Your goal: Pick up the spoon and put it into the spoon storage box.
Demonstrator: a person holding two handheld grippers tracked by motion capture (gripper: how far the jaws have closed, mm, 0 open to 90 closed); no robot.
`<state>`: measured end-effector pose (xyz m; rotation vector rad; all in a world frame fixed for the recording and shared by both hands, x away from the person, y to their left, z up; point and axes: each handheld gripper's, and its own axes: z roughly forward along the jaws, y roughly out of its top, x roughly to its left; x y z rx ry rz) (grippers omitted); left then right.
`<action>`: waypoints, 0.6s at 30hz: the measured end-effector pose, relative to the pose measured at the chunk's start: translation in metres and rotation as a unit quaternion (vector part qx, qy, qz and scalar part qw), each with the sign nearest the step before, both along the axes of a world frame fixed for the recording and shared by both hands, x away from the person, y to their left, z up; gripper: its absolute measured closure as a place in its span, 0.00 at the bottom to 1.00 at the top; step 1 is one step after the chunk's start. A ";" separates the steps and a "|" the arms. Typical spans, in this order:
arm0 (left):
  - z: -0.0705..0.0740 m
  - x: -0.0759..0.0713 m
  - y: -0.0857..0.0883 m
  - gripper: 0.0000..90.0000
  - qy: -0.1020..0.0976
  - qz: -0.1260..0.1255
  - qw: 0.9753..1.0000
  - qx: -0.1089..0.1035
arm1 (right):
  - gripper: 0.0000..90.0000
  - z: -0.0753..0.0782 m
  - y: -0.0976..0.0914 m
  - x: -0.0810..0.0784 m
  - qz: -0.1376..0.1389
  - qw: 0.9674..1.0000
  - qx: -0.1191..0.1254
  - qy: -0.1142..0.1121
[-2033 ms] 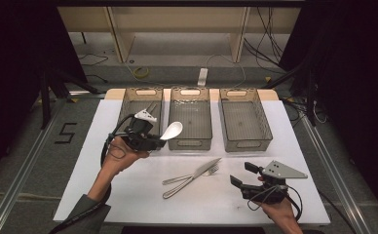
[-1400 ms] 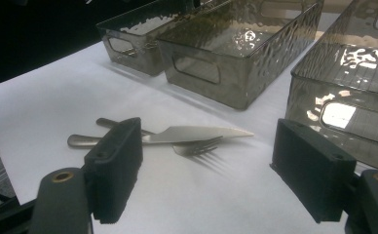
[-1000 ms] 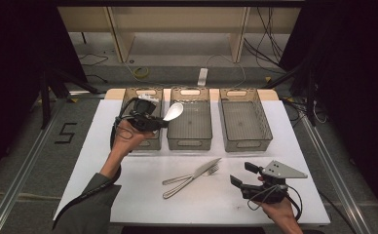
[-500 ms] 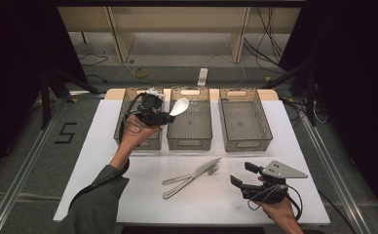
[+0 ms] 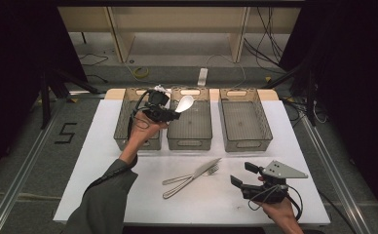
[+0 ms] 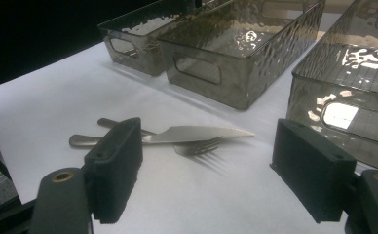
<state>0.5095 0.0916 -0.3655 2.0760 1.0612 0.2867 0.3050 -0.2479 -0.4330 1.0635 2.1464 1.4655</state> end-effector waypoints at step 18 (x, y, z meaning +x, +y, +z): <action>-0.011 0.016 -0.013 0.82 0.014 0.010 1.000 -0.012 | 0.31 0.000 0.000 0.000 0.001 1.000 0.000 0.001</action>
